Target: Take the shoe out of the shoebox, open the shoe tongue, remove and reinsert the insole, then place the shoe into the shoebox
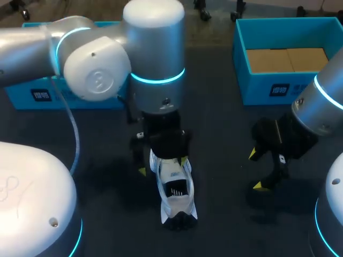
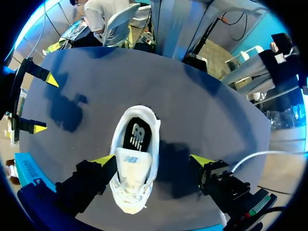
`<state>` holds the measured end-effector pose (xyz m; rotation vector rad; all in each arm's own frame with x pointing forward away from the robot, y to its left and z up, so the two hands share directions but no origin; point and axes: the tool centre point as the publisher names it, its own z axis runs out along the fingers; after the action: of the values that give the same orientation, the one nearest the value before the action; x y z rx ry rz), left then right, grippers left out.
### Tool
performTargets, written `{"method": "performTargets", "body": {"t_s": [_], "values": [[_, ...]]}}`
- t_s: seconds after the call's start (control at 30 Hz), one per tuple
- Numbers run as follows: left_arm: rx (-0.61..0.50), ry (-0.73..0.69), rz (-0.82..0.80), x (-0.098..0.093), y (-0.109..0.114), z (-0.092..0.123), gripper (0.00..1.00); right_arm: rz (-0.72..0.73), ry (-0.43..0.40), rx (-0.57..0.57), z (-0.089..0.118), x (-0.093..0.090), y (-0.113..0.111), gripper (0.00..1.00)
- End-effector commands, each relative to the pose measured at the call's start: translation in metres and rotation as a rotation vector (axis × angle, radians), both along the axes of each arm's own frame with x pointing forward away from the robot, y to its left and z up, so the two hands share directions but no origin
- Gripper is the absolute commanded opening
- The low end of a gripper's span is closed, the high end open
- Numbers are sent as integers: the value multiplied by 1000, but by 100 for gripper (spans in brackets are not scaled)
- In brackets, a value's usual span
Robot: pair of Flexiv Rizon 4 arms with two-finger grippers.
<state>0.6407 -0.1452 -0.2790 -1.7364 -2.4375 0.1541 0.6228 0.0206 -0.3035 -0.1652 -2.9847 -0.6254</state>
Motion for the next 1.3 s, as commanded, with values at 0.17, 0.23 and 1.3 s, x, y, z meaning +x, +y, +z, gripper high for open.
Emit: {"method": "performTargets", "body": {"t_s": [0.17,0.23,1.3], "values": [[95,6,125,-21,-1,0,100,0,-1,-2,-1,-1,0,100],[142,-85,346,-32,-2,2,100,0,-1,-2,-1,-1,0,100],[22,-85,1082,-89,-16,-26,100,0,-1,-2,-1,-1,0,100]]}}
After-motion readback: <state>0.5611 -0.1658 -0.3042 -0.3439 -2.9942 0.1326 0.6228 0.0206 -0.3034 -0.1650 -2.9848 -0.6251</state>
